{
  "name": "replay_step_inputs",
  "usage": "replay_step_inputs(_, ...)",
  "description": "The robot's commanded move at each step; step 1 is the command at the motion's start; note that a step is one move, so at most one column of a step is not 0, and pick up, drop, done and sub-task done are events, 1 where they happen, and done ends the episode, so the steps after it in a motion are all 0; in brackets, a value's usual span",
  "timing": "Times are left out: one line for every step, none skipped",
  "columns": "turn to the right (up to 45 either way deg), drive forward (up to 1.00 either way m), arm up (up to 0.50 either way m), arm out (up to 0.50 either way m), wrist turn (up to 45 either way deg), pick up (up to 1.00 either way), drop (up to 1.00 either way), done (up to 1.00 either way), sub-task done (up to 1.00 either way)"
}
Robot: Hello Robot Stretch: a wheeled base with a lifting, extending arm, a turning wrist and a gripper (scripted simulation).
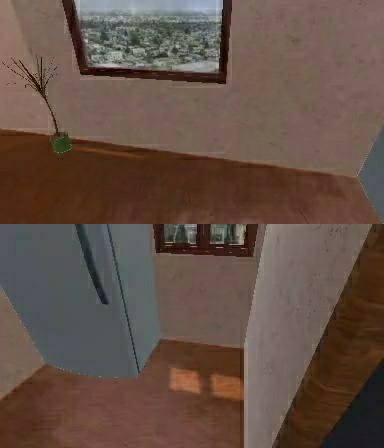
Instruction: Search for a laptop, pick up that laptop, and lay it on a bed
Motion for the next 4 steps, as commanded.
replay_step_inputs(-42.0,0.00,0.00,0.00,0.0,0.00,0.00,0.00,0.00)
replay_step_inputs(0.0,0.45,0.00,0.00,0.0,0.00,0.00,0.00,0.00)
replay_step_inputs(-33.0,0.00,0.00,0.00,0.0,0.00,0.00,0.00,0.00)
replay_step_inputs(0.0,1.00,0.00,0.00,0.0,0.00,0.00,0.00,0.00)
